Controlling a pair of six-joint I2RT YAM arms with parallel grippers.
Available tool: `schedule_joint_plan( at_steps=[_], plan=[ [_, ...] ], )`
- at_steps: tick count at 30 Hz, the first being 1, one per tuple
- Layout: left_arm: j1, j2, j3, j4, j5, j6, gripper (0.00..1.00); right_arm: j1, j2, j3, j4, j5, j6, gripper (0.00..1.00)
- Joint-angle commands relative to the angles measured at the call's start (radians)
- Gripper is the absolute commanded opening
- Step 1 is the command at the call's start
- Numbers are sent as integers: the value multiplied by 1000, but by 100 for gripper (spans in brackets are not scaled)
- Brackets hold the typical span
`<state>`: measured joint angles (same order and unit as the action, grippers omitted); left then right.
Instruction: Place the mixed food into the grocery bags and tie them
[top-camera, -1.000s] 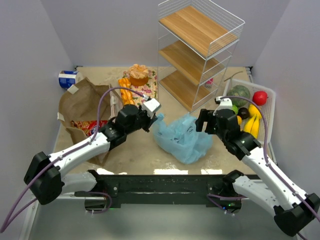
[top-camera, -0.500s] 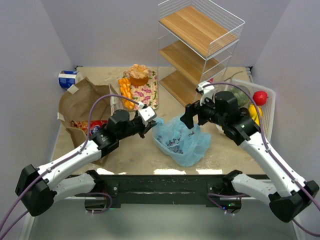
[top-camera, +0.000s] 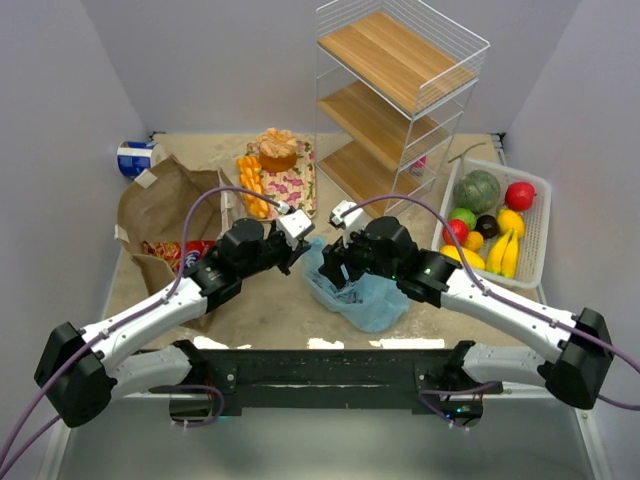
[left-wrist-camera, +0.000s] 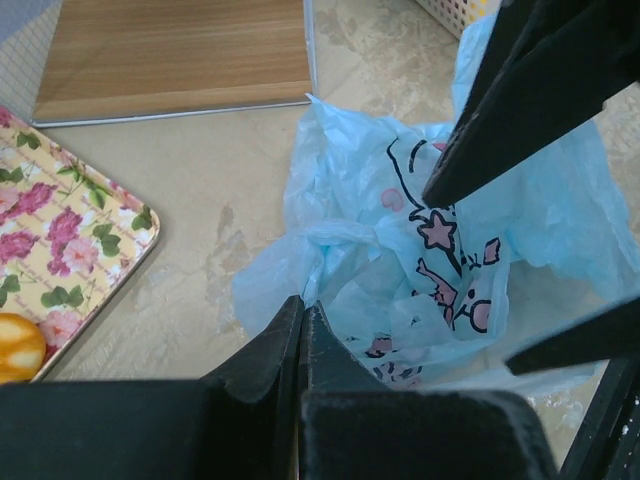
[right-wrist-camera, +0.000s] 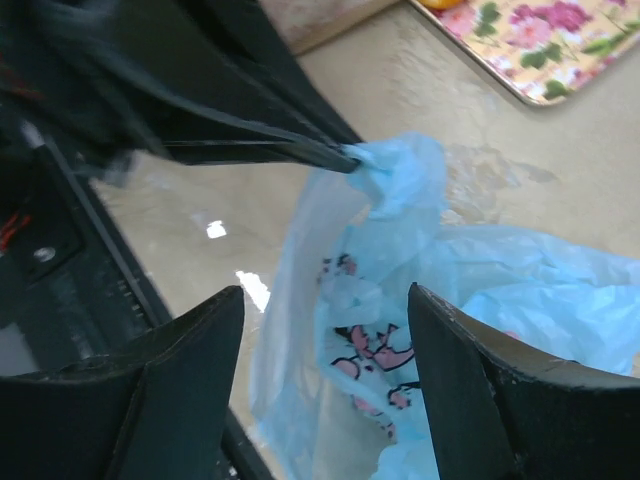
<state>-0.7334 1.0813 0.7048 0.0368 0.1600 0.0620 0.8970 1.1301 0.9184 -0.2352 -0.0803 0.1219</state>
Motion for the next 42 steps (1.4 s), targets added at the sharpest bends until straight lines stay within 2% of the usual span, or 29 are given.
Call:
schedule_joint_plan(
  at_steps=[1,9,16,23,24,25,27,28,30,36,38,39,42],
  plan=[
    [5,-29,18,57,-39,-22,0,-3,72,-36,172,143,-10,66],
    [6,-27,13,77,-63,-44,0,26,137,-141,378,180,51,64],
    [8,-32,10,117,-14,-116,0,26,209,-216,585,206,131,63],
    [12,-49,2,138,-7,-145,0,26,281,-260,714,298,196,58],
    [14,-49,2,138,-8,-146,0,26,287,-254,708,319,197,56],
    [14,-49,2,140,-16,-145,0,25,292,-237,679,333,199,48],
    [22,-47,5,141,-39,-151,0,25,281,-225,622,370,206,24],
    [29,-46,7,153,-45,-156,0,25,254,-214,599,382,214,8],
    [64,-46,18,179,-44,-203,0,25,215,-204,504,433,232,1],
    [88,-5,28,382,-103,-402,0,26,-15,-129,214,560,333,0],
    [86,40,64,354,-102,-447,27,25,-73,-93,163,632,355,0],
    [86,49,77,342,-74,-453,53,25,-82,-82,122,657,369,0],
    [74,43,76,347,-9,-517,81,26,-81,-50,88,720,380,0]
  ],
)
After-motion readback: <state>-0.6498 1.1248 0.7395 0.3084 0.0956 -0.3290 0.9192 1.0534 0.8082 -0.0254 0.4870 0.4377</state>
